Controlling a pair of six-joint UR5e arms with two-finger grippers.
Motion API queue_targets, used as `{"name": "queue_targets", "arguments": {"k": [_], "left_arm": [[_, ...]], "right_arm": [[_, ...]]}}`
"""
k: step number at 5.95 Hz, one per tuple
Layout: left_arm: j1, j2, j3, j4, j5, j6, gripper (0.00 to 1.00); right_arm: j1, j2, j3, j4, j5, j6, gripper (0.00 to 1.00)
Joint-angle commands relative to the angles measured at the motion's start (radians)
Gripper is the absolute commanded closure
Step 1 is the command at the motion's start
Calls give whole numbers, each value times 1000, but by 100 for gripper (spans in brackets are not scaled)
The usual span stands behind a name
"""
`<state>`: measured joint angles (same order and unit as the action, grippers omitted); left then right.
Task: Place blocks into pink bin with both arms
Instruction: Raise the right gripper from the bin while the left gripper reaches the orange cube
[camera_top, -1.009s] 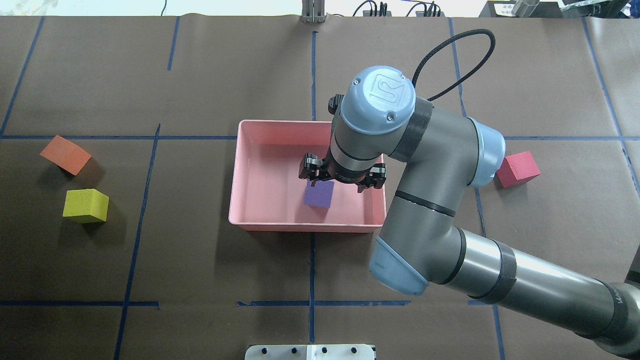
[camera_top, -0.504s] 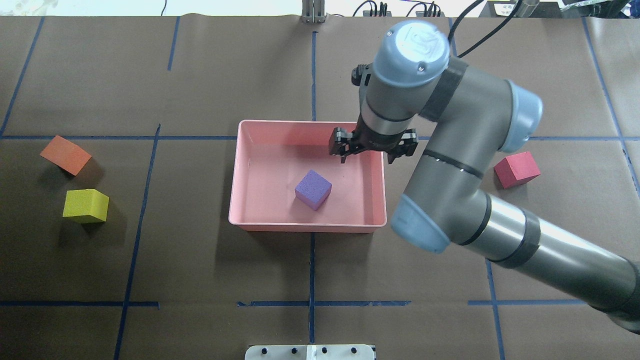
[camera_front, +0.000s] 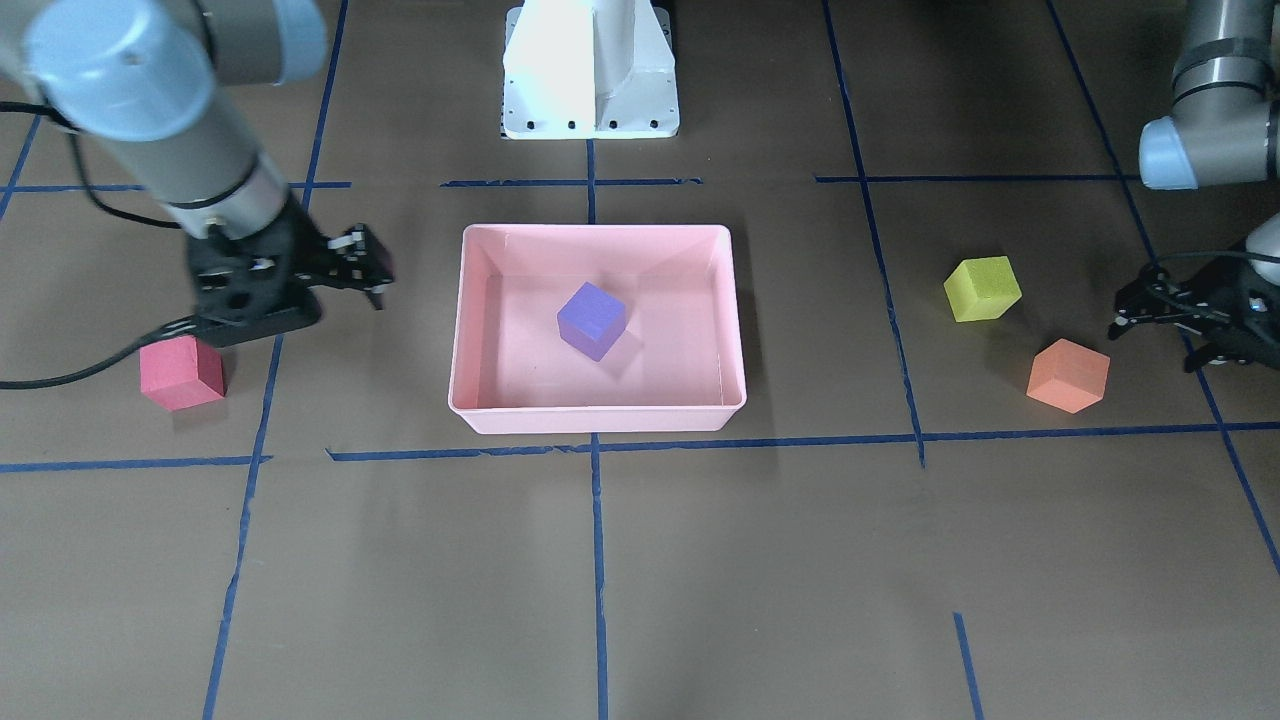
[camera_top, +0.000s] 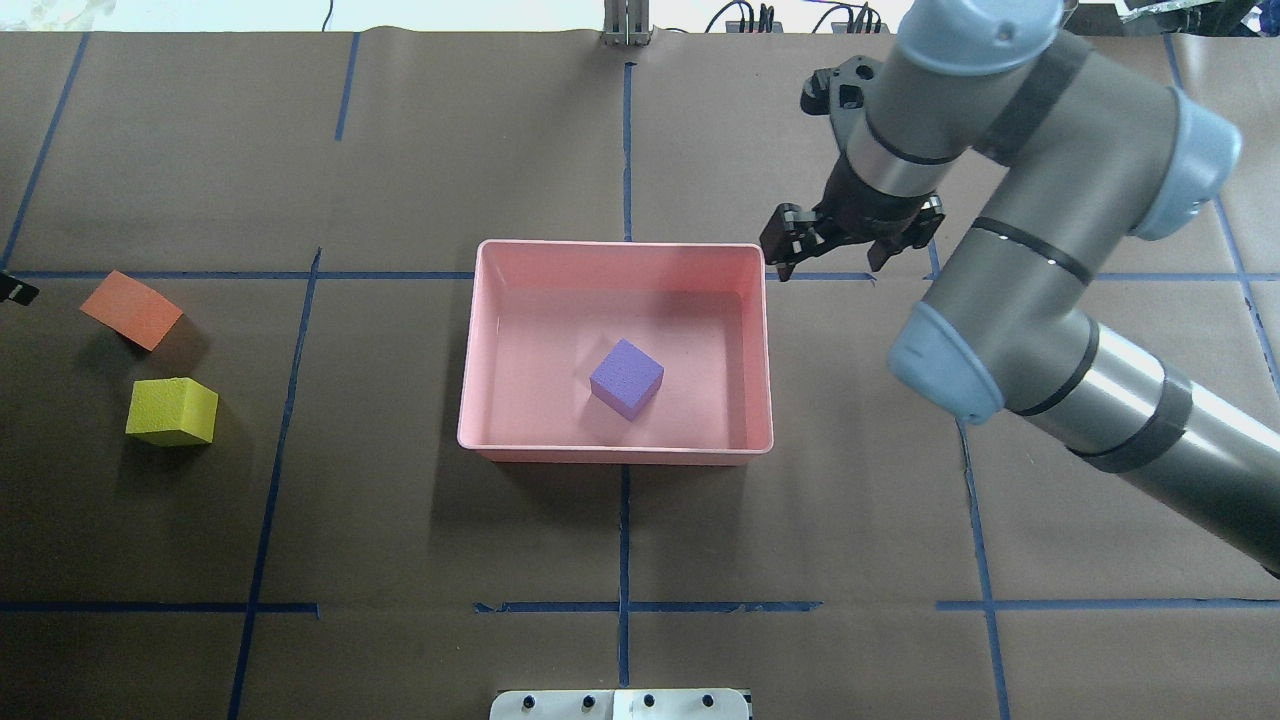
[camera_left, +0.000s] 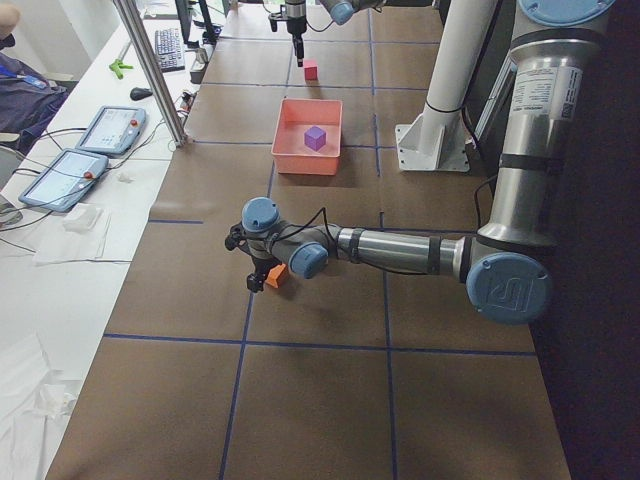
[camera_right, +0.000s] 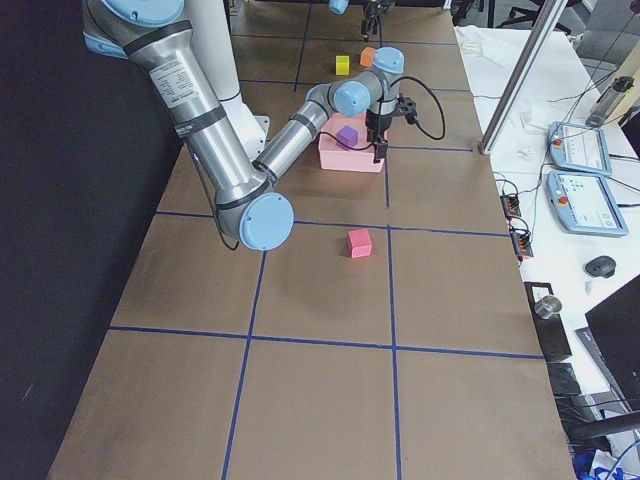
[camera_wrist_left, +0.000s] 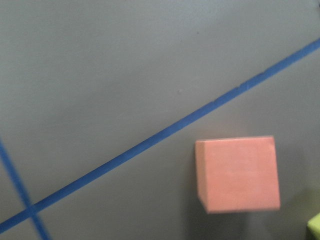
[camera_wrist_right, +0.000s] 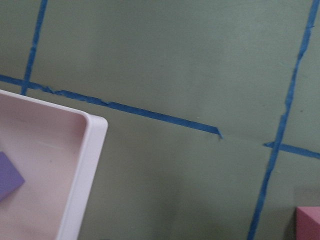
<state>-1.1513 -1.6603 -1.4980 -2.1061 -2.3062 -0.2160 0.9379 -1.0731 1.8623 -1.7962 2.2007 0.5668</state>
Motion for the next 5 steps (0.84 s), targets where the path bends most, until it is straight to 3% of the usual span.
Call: {"name": "queue_targets", "arguments": {"k": [1,5], "left_arm": [[73,-15,13,-43,26,-98,0],[133,-59,90,-43,60,-132,0]], "right_arm": [[94,-100,17,0,33,-203,0],[101,-125,17,5,33,-228,0]]}}
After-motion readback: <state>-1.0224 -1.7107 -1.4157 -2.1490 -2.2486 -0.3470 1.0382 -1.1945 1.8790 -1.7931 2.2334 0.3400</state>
